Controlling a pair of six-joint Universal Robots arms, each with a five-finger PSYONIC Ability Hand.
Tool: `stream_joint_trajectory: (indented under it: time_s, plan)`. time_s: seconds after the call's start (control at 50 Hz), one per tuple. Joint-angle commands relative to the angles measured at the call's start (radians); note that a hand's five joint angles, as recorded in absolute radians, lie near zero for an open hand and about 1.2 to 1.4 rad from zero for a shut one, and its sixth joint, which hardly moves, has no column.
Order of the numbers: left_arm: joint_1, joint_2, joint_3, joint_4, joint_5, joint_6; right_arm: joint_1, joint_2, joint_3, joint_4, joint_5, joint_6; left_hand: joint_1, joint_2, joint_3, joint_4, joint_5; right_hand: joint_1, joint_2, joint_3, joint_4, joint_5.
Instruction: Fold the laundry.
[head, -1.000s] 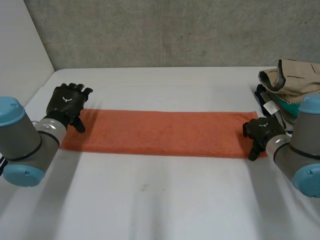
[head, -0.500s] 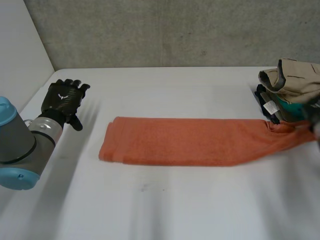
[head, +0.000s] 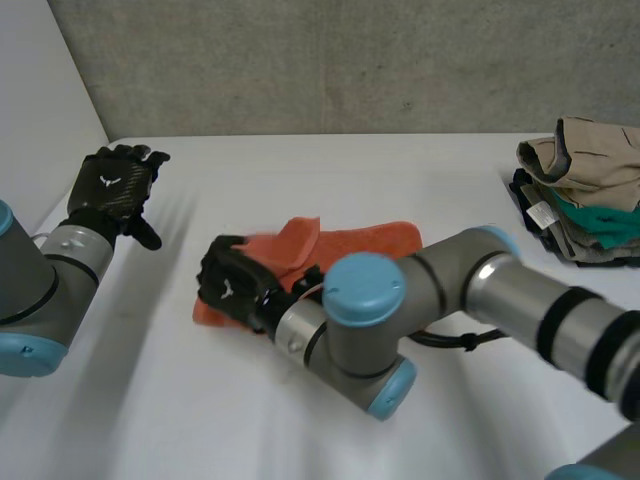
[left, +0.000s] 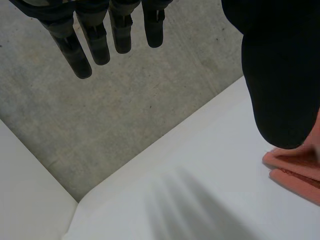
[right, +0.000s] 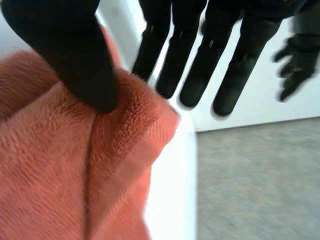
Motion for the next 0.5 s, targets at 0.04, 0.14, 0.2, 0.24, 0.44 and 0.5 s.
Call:
stream_joint_trajectory:
  time_s: [0.04,0.14,0.2,0.24,0.44,0.5]
  plan:
    - [-0.013,0.0,0.001,0.0,0.002,0.001,-0.004,-0.037,-0.012,0.116,0.263,0.184,-0.021,-0.035,-0.039,-0.03,-0.046,-0.672,-0.688,-0.699,-0.724,-0.712]
    - [-0.059,0.005,0.009,0.0,0.001,0.0,-0.018,-0.217,0.109,0.145,0.366,0.532,-0.021,-0.035,-0.039,-0.03,-0.046,-0.672,-0.688,-0.699,-0.724,-0.712]
    - [-0.108,0.005,0.017,0.0,0.002,0.001,-0.087,-0.335,0.195,0.181,0.356,0.709,-0.021,-0.035,-0.039,-0.03,-0.046,-0.672,-0.688,-0.699,-0.724,-0.712]
    - [-0.151,0.003,0.021,0.002,0.002,0.003,-0.152,-0.393,0.261,0.226,0.351,0.798,-0.021,-0.035,-0.039,-0.03,-0.046,-0.672,-0.688,-0.699,-0.724,-0.712]
    - [-0.323,-0.139,0.131,0.005,0.002,0.009,-0.283,-0.424,0.452,0.3,0.356,0.814,-0.021,-0.035,-0.039,-0.03,-0.046,-0.672,-0.688,-0.699,-0.724,-0.712]
    - [-0.361,-0.196,0.184,0.003,-0.005,0.012,-0.298,-0.424,0.491,0.28,0.354,0.803,-0.018,-0.031,-0.036,-0.026,-0.042,-0.672,-0.688,-0.699,-0.724,-0.712]
